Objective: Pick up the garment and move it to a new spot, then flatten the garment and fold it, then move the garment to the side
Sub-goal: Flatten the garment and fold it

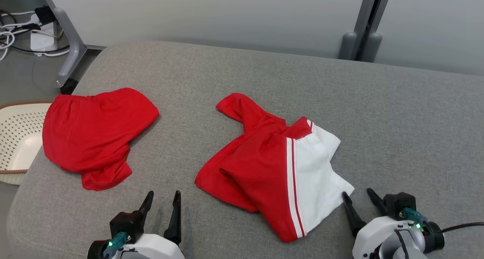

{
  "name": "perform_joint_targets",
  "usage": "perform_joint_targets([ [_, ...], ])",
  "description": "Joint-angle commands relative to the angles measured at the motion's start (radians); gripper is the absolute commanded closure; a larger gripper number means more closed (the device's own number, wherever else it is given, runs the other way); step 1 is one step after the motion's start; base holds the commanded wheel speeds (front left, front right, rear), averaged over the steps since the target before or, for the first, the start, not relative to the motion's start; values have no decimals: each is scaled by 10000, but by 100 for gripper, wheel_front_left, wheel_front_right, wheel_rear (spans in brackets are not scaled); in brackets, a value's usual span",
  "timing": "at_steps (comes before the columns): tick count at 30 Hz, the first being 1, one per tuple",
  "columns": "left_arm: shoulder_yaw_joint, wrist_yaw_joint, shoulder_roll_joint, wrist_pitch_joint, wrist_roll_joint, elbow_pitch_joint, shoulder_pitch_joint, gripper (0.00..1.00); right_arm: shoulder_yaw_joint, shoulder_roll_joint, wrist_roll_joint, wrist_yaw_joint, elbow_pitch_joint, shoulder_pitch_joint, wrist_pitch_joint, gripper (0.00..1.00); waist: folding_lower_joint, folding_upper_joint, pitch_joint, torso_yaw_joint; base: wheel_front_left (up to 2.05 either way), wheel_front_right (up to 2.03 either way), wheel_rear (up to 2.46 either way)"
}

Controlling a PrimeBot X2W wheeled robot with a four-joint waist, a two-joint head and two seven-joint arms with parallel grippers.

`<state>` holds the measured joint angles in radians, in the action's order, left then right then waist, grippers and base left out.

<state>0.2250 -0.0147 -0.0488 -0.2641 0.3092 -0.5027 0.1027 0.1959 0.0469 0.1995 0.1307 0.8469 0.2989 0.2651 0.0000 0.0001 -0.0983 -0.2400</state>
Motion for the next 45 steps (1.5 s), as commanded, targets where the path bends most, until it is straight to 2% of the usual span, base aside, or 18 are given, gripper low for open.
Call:
perform_joint_targets([
  [1, 5, 22, -34, -5, 35, 56, 171, 0, -38, 74, -72, 1, 117, 181, -11, 0, 0, -1, -104, -71, 0, 0, 0],
  [9, 33, 4, -36, -5, 176, 186, 239, 0, 275, 58, 31, 1, 388, 423, -20, 0, 0, -1, -272, -1, 0, 0, 0],
  [11, 46, 2, -39, -4, 205, 194, 289, 0, 494, 51, 71, 3, 448, 466, -20, 11, 0, -1, -292, 21, 0, 0, 0],
  [12, 61, -2, -39, -4, 194, 196, 306, 0, 649, 31, 75, 3, 505, 470, -22, 26, 0, -1, -296, 25, 0, 0, 0],
  [13, 68, -3, -39, -4, 194, 197, 321, 0, 746, 25, 174, 3, 562, 470, -31, 52, 0, -1, -298, 29, 0, 0, 0],
  [14, 68, -2, -40, -4, 209, 201, 327, 0, 820, 31, 286, 3, 621, 483, -31, 61, 0, -1, -298, 32, 0, 0, 0],
  [15, 70, -2, -39, -4, 206, 209, 328, 0, 892, 42, 356, 1, 678, 510, -32, 87, 0, -1, -294, 35, 0, 0, 0],
  [16, 62, -5, -39, -4, 194, 211, 332, 0, 936, 51, 401, 0, 722, 549, -32, 100, 0, -1, -289, 42, 0, 0, 0],
  [23, -78, -17, -35, -4, 233, 217, 224, 0, -45, 397, 420, 0, 93, 864, -3, 100, 0, -1, -244, 222, 0, 0, 0],
  [29, -112, -13, -38, -4, 98, 209, 192, 0, -2280, 1072, -177, -2, -780, 1025, -3, 100, 0, -1, -232, 750, 0, 0, 0],
  [30, -112, -13, -38, -4, 98, 209, 192, 0, -2280, 1072, -177, -2, -780, 1025, -3, 100, 0, -1, -232, 750, 0, 0, 0],
  [38, -165, 53, -40, -4, 9, 91, 325, 0, -4970, 1261, -1247, 0, -1058, 616, -5, 100, 0, -1, -208, 1402, 0, 0, 0],
  [41, -181, 70, -41, -4, 5, 55, 340, 0, -5267, 1100, -1593, 0, -1051, 500, -3, 100, 0, -1, -208, 1618, 0, 0, 0],
  [45, -217, 130, -40, -4, 16, -35, 333, 0, -5180, 881, -1758, 0, -1301, 522, -5, 100, 0, -1, -201, 1820, 0, 0, 0],
])
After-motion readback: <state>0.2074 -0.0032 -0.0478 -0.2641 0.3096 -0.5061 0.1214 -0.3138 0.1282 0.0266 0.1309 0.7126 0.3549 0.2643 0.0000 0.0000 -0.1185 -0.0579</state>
